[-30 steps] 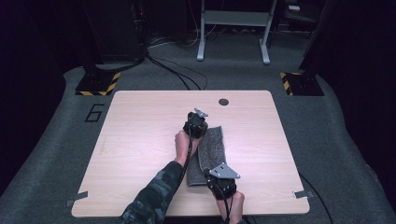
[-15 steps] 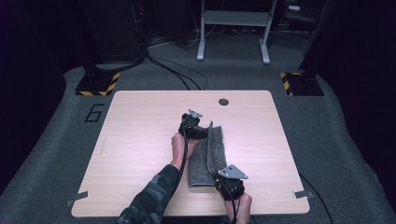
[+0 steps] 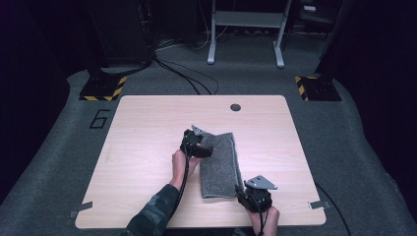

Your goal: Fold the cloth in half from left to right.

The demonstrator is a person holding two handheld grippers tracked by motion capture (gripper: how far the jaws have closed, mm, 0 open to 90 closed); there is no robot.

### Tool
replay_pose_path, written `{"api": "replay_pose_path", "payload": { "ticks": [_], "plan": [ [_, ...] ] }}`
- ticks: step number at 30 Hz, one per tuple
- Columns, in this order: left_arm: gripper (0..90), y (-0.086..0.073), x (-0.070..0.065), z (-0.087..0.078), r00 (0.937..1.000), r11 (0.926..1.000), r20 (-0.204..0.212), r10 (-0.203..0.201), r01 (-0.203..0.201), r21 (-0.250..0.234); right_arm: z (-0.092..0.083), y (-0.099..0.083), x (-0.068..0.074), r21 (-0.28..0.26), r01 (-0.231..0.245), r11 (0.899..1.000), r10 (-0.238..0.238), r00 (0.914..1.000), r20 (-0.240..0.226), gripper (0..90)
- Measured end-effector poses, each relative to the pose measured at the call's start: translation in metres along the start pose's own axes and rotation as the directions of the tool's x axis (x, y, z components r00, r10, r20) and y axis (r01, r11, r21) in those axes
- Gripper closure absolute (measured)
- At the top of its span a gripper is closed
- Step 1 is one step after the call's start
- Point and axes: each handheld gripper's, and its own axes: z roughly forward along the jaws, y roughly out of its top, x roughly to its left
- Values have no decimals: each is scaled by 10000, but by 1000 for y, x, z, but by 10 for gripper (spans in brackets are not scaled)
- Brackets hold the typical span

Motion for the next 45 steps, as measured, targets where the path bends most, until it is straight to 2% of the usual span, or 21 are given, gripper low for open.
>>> {"api": "replay_pose_path", "payload": {
  "ticks": [5,8,10,12,13,16,17,20,24,27,29,33,34,36,38,45],
  "plan": [
    [239,-12,1,-2,10000,9999,96,-16,15,135,-1,7,-15,-23,-341,9994,341,9994,-54,392],
    [220,-18,1,-4,9999,9997,137,58,-62,235,9,16,-19,174,-50,9998,55,9996,-283,320],
    [201,-23,1,-5,9998,9995,186,73,-78,315,17,22,-20,439,221,9988,-201,9987,-461,319],
    [196,-27,0,-5,9998,9993,187,82,-89,371,26,26,-22,776,488,9958,-457,9981,-417,310],
    [195,-30,0,-6,9996,9986,177,212,-220,489,29,27,-23,914,638,9938,-602,9973,-422,314],
    [186,-35,-1,-6,9995,9974,169,274,-284,657,39,26,-25,1318,739,9885,-697,9969,-363,294],
    [186,-38,-1,-6,9994,9973,119,314,-322,664,41,24,-25,1425,818,9864,-743,9956,-575,292],
    [175,-44,-1,-8,9989,9950,125,457,-466,878,46,17,-18,1740,1516,9730,-1400,9871,-770,284],
    [170,-51,2,-11,9987,9940,122,501,-511,965,49,11,-13,1703,1141,9788,-986,9904,-969,279],
    [160,-54,6,-14,9989,9944,138,446,-457,949,49,9,-9,1730,1020,9796,-853,9912,-1011,258],
    [154,-56,7,-17,9984,9929,112,559,-568,1041,48,9,-6,1720,1091,9790,-921,9903,-1039,254],
    [154,-63,7,-22,9985,9943,41,552,-553,914,47,6,5,1688,1209,9782,-1033,9886,-1098,247],
    [154,-64,8,-24,9983,9934,66,587,-590,983,45,6,9,1760,1138,9778,-948,9891,-1129,237],
    [154,-66,8,-26,9985,9938,71,547,-551,963,45,5,11,1708,1329,9763,-1135,9864,-1190,224],
    [154,-70,8,-29,9984,9942,14,563,-562,914,44,4,14,1850,1206,9753,-1000,9881,-1168,214],
    [152,-81,9,-39,9991,9954,52,430,-433,850,42,2,17,1765,1491,9729,-1240,9815,-1456,195]
  ]
}}
